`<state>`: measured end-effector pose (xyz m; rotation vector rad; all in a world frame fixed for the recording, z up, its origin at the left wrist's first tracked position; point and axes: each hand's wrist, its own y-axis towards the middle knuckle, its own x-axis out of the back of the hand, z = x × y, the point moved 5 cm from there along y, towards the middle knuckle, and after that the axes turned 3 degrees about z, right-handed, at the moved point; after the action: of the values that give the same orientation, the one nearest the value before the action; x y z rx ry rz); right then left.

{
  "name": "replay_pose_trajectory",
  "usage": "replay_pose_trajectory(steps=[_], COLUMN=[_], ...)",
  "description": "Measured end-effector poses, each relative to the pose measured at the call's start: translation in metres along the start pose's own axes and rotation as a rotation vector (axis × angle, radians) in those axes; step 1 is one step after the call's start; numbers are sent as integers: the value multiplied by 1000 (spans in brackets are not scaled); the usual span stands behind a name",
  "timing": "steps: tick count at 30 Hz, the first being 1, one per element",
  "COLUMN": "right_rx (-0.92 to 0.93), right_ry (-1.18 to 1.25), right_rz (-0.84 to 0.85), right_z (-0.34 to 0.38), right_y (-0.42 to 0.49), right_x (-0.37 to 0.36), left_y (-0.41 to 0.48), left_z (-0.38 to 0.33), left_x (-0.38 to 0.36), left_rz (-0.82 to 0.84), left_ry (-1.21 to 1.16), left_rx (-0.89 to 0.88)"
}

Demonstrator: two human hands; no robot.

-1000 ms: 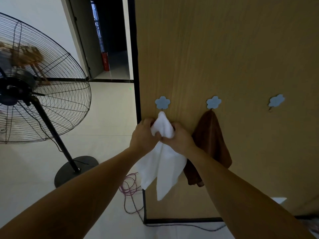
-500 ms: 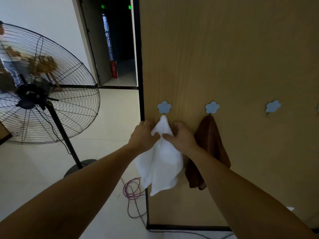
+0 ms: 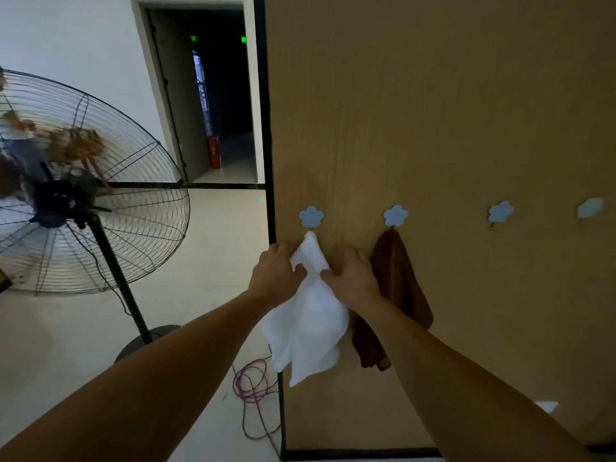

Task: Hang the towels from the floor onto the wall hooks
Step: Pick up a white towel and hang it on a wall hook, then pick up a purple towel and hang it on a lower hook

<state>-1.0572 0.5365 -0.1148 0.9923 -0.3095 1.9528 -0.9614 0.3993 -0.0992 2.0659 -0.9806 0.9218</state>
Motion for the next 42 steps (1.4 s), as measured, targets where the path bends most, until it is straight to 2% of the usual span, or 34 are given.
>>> replay_pose_trajectory(steps=[6, 9, 12, 17, 21, 26, 33, 38, 42], right_rx=[-54, -152, -279, -462, -615, -793, -1099, -1268, -1377], right_ry=[-53, -23, -43, -86, -121, -117, -115, -49, 45], right_rz=[-49, -106, -103, -130, -138, -194, -236, -269, -259], right_z=[1, -14, -39, -90, -134, -205, -299, -344, -387], right_y=[-36, -69, -111, -193, -276, -418, -642, -753, -815], right_x=[9, 16, 26, 65, 107, 164, 217, 226, 202], left_y=[-13, -30, -53, -105, -156, -257, -457, -555, -615], left_z=[-15, -31, -57, -105, -154, -258, -389, -430, -440], left_x=[11, -1, -35, -111, -159, -213, -298, -358, -420], left_rz=[-16, 46, 245, 770, 957, 1064, 1220, 1322, 1441], left_ry=[10, -36, -13, 88, 117, 126, 187, 230, 268], left_rx=[-153, -289, -413, -480, -495, -664, -856, -907, -934])
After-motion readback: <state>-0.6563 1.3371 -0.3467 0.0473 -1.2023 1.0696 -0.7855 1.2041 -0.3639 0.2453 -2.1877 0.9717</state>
